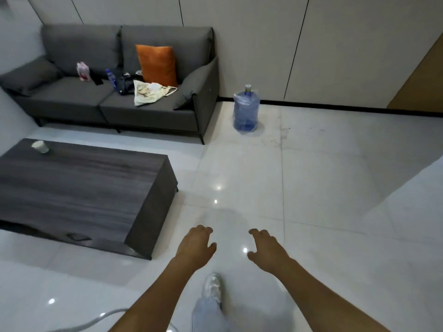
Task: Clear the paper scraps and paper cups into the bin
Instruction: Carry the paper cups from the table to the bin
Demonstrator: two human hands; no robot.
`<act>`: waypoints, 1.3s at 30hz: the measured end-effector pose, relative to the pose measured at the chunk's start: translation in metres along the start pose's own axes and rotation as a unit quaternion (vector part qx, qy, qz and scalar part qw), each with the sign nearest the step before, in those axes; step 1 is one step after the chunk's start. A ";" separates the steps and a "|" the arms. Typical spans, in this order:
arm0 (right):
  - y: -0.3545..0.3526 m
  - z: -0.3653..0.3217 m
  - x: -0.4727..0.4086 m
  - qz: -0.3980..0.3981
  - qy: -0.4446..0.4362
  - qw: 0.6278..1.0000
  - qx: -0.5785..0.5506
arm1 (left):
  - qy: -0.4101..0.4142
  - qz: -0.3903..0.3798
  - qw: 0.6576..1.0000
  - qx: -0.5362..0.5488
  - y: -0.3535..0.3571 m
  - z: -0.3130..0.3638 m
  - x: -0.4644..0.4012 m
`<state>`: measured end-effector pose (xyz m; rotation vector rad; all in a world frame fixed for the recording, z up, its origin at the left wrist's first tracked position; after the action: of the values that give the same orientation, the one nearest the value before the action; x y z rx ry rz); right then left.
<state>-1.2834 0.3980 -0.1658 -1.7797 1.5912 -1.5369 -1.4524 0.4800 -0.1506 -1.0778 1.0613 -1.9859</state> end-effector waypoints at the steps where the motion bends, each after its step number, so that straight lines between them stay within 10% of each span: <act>1: -0.010 -0.005 -0.024 -0.001 -0.001 1.000 0.002 | -0.001 -0.001 1.000 0.003 -0.008 -0.005 -0.023; 39: -0.359 -0.327 -0.785 -0.083 -0.210 0.966 0.122 | -0.239 0.092 0.958 0.131 -0.378 -0.230 -0.677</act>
<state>-1.2195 1.3187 -0.1510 -1.9684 1.0302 -1.2434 -1.3955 1.2872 -0.1460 -1.1831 0.5964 -1.5517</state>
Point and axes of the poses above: each hand's wrist, its own x-axis away from the middle knuckle, its own y-axis out of the palm, z = x × y, the point moved 8 cm from there along -x, towards the middle knuckle, and after that the axes turned 1 degree about z, right-handed, at the moved point
